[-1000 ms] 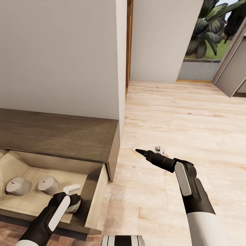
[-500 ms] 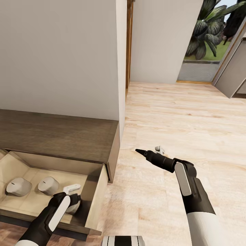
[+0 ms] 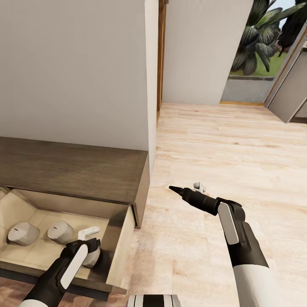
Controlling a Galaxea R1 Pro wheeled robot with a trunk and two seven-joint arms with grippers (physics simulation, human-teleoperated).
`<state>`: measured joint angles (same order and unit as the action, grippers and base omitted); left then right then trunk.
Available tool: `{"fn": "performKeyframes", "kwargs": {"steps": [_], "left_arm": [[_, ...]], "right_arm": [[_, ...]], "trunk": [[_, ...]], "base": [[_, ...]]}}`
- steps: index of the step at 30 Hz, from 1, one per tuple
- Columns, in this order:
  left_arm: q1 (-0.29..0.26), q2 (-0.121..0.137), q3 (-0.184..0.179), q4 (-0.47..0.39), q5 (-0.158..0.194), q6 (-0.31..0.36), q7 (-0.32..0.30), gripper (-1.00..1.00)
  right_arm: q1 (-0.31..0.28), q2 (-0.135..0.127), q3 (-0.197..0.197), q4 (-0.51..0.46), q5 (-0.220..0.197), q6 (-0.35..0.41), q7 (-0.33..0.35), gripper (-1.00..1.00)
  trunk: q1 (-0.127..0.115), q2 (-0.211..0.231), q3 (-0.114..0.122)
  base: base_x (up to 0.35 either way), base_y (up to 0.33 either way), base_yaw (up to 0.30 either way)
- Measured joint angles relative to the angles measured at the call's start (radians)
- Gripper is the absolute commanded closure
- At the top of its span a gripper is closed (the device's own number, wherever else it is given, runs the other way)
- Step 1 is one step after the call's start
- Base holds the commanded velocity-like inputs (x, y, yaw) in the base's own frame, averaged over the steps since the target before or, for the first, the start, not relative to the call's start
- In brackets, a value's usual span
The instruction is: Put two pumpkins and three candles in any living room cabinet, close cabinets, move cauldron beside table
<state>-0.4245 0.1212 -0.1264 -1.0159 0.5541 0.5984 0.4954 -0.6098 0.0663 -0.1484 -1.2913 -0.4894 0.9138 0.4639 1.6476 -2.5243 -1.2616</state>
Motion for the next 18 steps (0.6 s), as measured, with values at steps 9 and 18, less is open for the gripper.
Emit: {"fn": "performKeyframes", "kwargs": {"steps": [9, 18], "left_arm": [[0.000, 0.004, 0.008, -0.003, 0.009, 0.027, -0.004, -1.00], [0.000, 0.006, 0.043, -0.005, 0.031, 0.049, -0.002, -1.00]], "right_arm": [[0.000, 0.000, 0.001, 0.000, 0.000, 0.000, 0.001, -1.00], [0.000, 0.000, 0.001, 0.000, 0.000, 0.000, 0.001, -1.00]], "trunk": [[-0.004, 0.002, 0.035], [-0.008, 0.004, 0.070]], "base": [[0.000, 0.000, 0.000], [-0.040, 0.000, 0.000]]}}
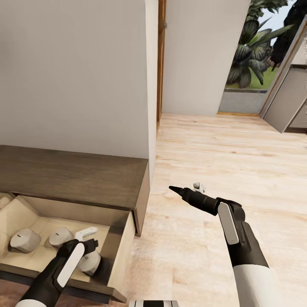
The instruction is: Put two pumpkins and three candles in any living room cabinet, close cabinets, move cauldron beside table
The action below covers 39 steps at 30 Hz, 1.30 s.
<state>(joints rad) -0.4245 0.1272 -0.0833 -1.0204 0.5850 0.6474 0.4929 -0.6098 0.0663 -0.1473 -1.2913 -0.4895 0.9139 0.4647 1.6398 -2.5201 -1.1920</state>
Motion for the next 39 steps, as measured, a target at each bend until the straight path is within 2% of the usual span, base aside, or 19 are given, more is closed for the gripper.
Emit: {"fn": "performKeyframes", "kwargs": {"steps": [3, 10, 14, 21, 23, 27, 30, 39], "left_arm": [[0.000, 0.000, 0.013, 0.000, 0.014, 0.001, 0.000, -1.00], [0.000, 0.001, 0.018, 0.000, 0.020, 0.004, 0.000, -1.00], [0.000, 0.002, 0.021, -0.030, 0.023, 0.069, 0.000, -1.00], [0.000, 0.003, 0.026, -0.070, 0.025, 0.099, -0.001, -1.00], [0.000, 0.005, 0.032, -0.084, 0.045, 0.123, -0.001, -1.00], [0.002, 0.008, 0.073, -0.136, 0.108, 0.216, 0.001, -1.00], [0.004, 0.009, 0.090, -0.148, 0.119, 0.240, 0.001, -1.00], [0.006, 0.012, 0.098, -0.154, 0.124, 0.249, 0.001, -1.00]], "right_arm": [[0.000, 0.000, 0.000, 0.000, 0.000, 0.000, 0.000, -1.00], [0.000, 0.000, -0.001, -0.001, 0.000, 0.001, 0.000, -1.00], [0.000, 0.000, 0.000, -0.001, 0.000, 0.000, 0.000, -1.00], [0.000, 0.000, 0.000, -0.001, 0.000, 0.000, 0.000, -1.00], [0.000, 0.000, 0.000, -0.001, 0.000, 0.000, 0.000, -1.00], [0.000, 0.000, -0.001, 0.000, 0.000, 0.000, 0.000, -1.00], [0.000, 0.000, -0.001, 0.000, 0.000, 0.000, 0.000, -1.00], [0.000, 0.000, -0.001, 0.000, 0.000, 0.000, -0.001, -1.00]], "trunk": [[-0.001, 0.001, 0.012], [-0.005, 0.002, 0.039], [-0.007, 0.003, 0.054], [-0.010, 0.005, 0.081], [-0.011, 0.005, 0.089], [-0.012, 0.006, 0.105], [-0.014, 0.007, 0.116], [-0.017, 0.009, 0.151]], "base": [[-0.110, 0.000, 0.000], [-0.018, 0.000, 0.000], [-0.001, 0.000, 0.000], [0.000, 0.000, 0.000], [0.000, 0.000, 0.000], [0.000, 0.000, 0.000], [0.000, 0.000, 0.000], [-0.090, 0.012, 0.000]]}}
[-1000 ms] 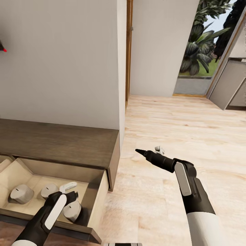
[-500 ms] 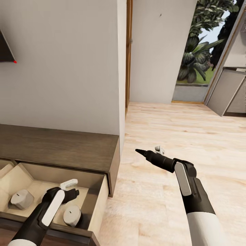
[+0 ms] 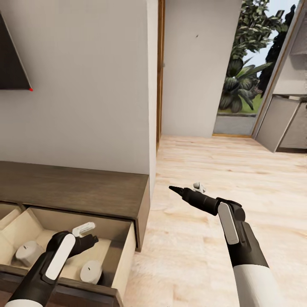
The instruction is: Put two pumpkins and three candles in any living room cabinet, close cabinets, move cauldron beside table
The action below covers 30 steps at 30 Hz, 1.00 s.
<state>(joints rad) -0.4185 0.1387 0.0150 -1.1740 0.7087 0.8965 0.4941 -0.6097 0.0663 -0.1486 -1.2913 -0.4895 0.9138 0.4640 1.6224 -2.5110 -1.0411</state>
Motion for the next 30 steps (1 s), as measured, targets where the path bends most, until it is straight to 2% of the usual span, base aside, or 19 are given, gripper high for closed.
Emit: {"fn": "performKeyframes", "kwargs": {"steps": [5, 17, 23, 30], "left_arm": [[0.000, 0.001, 0.001, 0.000, 0.000, 0.000, 0.000, -1.00], [0.000, 0.001, 0.002, -0.003, 0.000, 0.000, 0.000, -1.00], [0.000, 0.001, 0.002, -0.013, 0.000, 0.000, 0.000, -1.00], [0.001, 0.000, 0.002, -0.015, 0.000, 0.000, 0.000, -1.00]], "right_arm": [[0.000, 0.000, 0.001, 0.000, 0.000, 0.001, 0.001, -1.00], [0.000, 0.000, 0.002, -0.001, 0.004, -0.002, 0.001, -1.00], [0.000, 0.000, 0.002, 0.000, 0.005, -0.002, 0.000, -1.00], [0.000, 0.000, 0.002, 0.000, 0.004, -0.002, -0.001, -1.00]], "trunk": [[-0.003, 0.001, 0.019], [-0.008, 0.004, 0.066], [-0.010, 0.005, 0.089], [-0.014, 0.007, 0.116]], "base": [[-0.141, 0.023, 0.000], [-0.008, 0.001, 0.000], [-0.214, 0.000, 0.000], [-0.035, 0.000, 0.000]]}}
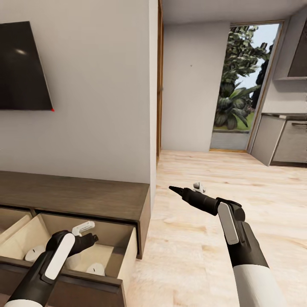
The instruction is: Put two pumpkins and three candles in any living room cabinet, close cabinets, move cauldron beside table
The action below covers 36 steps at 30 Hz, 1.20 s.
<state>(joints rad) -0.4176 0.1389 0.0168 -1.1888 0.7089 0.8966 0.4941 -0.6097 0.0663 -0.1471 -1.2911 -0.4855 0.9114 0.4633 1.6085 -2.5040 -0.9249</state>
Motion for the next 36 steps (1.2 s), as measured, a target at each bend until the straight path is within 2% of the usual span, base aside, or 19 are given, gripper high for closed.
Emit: {"fn": "performKeyframes", "kwargs": {"steps": [6, 10, 13, 17, 19, 36], "left_arm": [[0.000, 0.000, 0.000, -0.003, 0.000, 0.000, 0.000, -1.00], [0.004, 0.000, 0.008, -0.089, 0.000, 0.000, 0.000, -1.00], [0.016, 0.000, 0.051, -0.173, 0.000, 0.036, 0.000, -1.00], [0.021, 0.000, 0.109, -0.199, 0.002, 0.084, 0.000, -1.00], [0.022, 0.000, 0.125, -0.203, 0.002, 0.090, 0.000, -1.00], [0.022, -0.001, 0.133, -0.205, 0.003, 0.093, 0.000, -1.00]], "right_arm": [[0.000, 0.000, 0.000, 0.001, 0.001, 0.000, -0.001, -1.00], [0.000, 0.000, 0.000, 0.001, 0.000, 0.000, -0.002, -1.00], [0.000, 0.000, 0.000, 0.001, 0.001, 0.000, -0.003, -1.00], [0.000, 0.000, 0.000, 0.001, 0.001, 0.000, -0.003, -1.00], [0.000, 0.000, 0.000, 0.001, 0.001, 0.000, -0.003, -1.00], [0.000, 0.000, 0.002, -0.002, -0.001, 0.001, -0.005, -1.00]], "trunk": [[-0.003, 0.001, 0.023], [-0.005, 0.002, 0.039], [-0.006, 0.003, 0.050], [-0.007, 0.004, 0.066], [-0.009, 0.008, 0.073], [-0.075, 0.127, 0.126]], "base": [[-0.001, 0.000, 0.000], [0.000, 0.000, 0.000], [-0.003, 0.000, 0.000], [-0.191, 0.029, 0.000], [-0.311, 0.076, 0.000], [-0.337, 0.011, 0.000]]}}
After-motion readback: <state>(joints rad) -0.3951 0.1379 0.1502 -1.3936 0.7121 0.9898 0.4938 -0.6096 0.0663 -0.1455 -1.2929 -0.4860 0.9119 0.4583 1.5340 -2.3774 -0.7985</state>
